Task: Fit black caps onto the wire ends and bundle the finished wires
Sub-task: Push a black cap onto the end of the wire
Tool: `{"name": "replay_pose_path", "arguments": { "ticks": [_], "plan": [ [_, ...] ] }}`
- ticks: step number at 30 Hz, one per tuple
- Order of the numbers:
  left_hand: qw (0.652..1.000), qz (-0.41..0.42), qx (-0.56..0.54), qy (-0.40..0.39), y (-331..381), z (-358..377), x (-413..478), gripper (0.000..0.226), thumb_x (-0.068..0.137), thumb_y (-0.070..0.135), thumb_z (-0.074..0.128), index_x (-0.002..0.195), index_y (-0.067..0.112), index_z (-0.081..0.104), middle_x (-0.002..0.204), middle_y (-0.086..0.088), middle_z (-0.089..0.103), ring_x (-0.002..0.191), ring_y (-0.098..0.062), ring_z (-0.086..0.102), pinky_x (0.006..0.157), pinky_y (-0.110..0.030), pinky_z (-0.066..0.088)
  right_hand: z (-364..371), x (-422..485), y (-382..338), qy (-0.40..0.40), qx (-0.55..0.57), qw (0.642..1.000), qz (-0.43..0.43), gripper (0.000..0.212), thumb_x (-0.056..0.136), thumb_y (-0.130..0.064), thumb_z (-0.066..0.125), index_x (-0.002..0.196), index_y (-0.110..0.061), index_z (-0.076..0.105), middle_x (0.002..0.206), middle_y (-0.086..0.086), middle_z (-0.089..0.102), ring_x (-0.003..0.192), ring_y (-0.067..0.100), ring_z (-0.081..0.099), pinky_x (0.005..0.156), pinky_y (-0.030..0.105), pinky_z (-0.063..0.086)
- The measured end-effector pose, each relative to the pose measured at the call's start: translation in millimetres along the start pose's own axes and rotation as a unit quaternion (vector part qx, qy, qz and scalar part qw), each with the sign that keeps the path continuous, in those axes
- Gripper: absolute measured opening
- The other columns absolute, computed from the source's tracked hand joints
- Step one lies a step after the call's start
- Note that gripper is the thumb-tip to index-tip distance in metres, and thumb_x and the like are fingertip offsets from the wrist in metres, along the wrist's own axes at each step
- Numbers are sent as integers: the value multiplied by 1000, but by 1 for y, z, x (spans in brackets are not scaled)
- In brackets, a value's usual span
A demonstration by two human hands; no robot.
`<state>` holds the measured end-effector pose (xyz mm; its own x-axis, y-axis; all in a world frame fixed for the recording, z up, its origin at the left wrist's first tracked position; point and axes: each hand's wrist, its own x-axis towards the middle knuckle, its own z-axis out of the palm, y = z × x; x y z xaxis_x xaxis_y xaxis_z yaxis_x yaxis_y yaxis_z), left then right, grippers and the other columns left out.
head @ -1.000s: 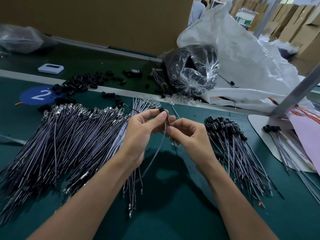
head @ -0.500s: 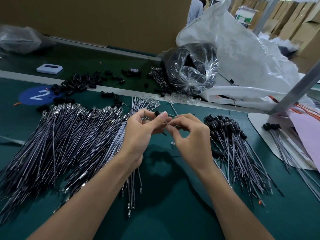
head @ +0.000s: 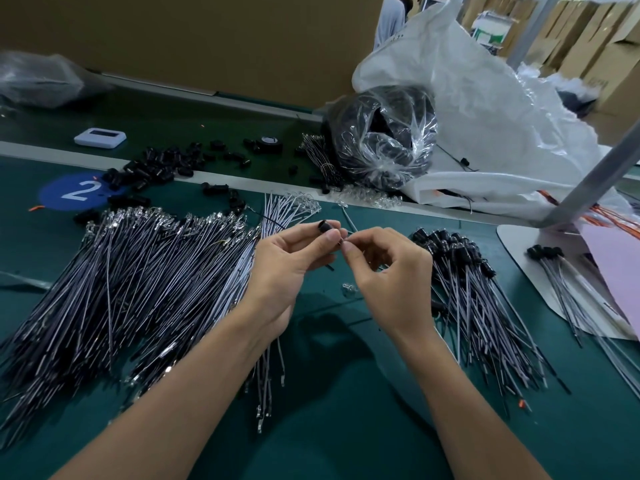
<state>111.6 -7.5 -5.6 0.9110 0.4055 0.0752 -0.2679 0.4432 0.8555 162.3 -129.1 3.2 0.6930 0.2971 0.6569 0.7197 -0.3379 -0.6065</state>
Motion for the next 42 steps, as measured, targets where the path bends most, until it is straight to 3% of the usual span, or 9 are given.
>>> {"name": "replay_pose_path", "arguments": {
  "ticks": [2, 5, 10, 14, 18, 27, 32, 42],
  "plan": [
    [1000, -6, -26, -8, -3, 2, 0, 27, 65, 21, 75, 90, 11, 76, 94, -8, 76, 89, -18, 71, 83, -26, 56, 1, 0, -1, 15, -3, 1000, -12, 6, 82, -6, 74, 77, -9, 72, 71, -3, 66, 61, 8, 56, 62, 12, 43],
    [1000, -6, -24, -11, -3, 3, -1, 28, 66, 25, 75, 90, 12, 76, 95, -8, 76, 87, -18, 71, 77, -25, 56, 0, -1, -2, 31, -12, 999, -34, 5, 83, -2, 72, 79, -6, 72, 73, -3, 67, 65, 5, 56, 65, 5, 40],
    [999, 34, 31, 3, -1, 4, -3, 23, 66, 19, 75, 87, 9, 76, 86, -9, 76, 75, -13, 71, 71, -22, 58, -2, -2, -3, 13, -45, 997, -54, 5, 84, -1, 70, 82, -5, 71, 74, 1, 66, 64, 7, 54, 64, 12, 42],
    [997, 54, 50, 13, -2, 5, -4, 18, 66, 19, 75, 83, 14, 77, 83, -8, 76, 71, -12, 70, 69, -22, 58, -4, -1, -3, 9, -59, 996, -61, 6, 85, -1, 69, 84, -6, 72, 75, 1, 66, 65, 7, 53, 66, 9, 41],
    [998, 55, 40, 12, -3, 7, -5, 17, 66, 20, 76, 82, 14, 79, 86, -11, 76, 78, -18, 72, 76, -28, 60, -2, -1, -5, -3, -65, 997, -51, 5, 86, -2, 65, 83, -6, 66, 79, -1, 62, 73, 16, 56, 70, 24, 46],
    [999, 30, -13, 8, -6, 13, -8, 16, 73, 5, 71, 89, 3, 73, 84, -12, 75, 76, -18, 73, 71, -22, 57, 2, -4, -3, -8, -63, 997, -41, 8, 86, -2, 61, 80, -6, 64, 75, 2, 62, 70, 19, 55, 66, 34, 47],
    [999, 33, 3, 10, -4, 13, -8, 12, 82, -4, 67, 90, 2, 73, 83, -12, 75, 76, -19, 73, 69, -22, 58, 3, -4, -3, 3, -62, 997, -47, 7, 86, -3, 60, 81, -7, 64, 76, 0, 60, 70, 17, 54, 66, 27, 44],
    [999, 35, -3, 19, -8, 12, -7, 11, 83, -2, 67, 92, 2, 73, 87, -16, 75, 80, -24, 74, 71, -24, 58, 6, -5, -4, 23, -61, 997, -50, 8, 85, 1, 61, 81, -5, 64, 76, -1, 57, 69, 14, 50, 68, 16, 37]
  ]
}}
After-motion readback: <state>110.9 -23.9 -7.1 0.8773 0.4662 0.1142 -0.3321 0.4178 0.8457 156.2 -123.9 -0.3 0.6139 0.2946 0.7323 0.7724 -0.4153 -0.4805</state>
